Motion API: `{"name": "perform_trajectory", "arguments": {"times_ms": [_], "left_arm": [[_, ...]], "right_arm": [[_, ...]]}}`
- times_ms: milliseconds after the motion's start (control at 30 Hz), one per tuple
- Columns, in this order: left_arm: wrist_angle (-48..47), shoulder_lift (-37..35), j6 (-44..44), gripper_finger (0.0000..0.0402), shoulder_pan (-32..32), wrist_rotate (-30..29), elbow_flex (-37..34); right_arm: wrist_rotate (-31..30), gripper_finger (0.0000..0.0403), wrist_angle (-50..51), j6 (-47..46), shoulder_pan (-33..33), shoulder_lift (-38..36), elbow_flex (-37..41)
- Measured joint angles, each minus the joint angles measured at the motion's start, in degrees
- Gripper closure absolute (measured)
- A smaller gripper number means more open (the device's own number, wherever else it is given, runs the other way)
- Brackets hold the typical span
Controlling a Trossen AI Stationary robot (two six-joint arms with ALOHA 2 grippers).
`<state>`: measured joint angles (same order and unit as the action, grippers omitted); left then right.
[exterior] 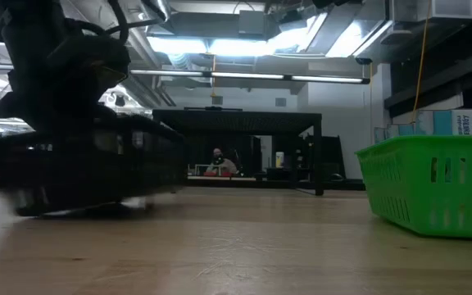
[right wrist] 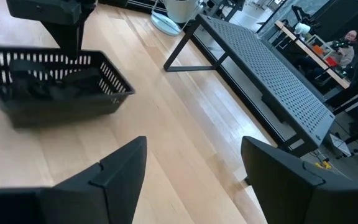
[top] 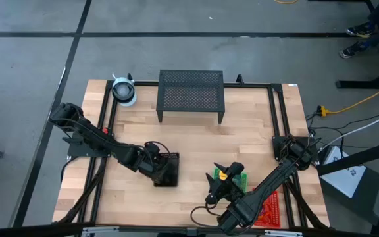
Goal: Pick & Place Office Desk Supplies
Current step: Put the black bin with rubber bands on the shelf
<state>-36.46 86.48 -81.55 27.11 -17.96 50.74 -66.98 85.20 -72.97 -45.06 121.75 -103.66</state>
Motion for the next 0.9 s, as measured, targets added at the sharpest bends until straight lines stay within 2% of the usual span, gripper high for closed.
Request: {"name": "perform_trajectory", "arguments": {"times_ms": [167,300,633,900], "left_arm": [[-3.11,0.00,0.83,0.0380,-0.80,0.22,0.00],[-3.64,0.00,1.49,0.0395,-1.87,0.67,0.03],[-0.43,-0.08,6.84,0.0327,-3.39,6.82,0.04],[1.99,-1.33,8.99,0.0295,-3.39,7.23,0.04]], "right_arm": [[0.00,0.0140,-0.19,0.02,0.00,0.00,0.00],[0.00,0.0140,-0.36,0.07,0.00,0.00,0.00],[0.44,0.0140,-0.36,0.09,0.02,0.00,0.00],[0.61,0.0140,-0.39,0.07,0.02,0.00,0.00]]}}
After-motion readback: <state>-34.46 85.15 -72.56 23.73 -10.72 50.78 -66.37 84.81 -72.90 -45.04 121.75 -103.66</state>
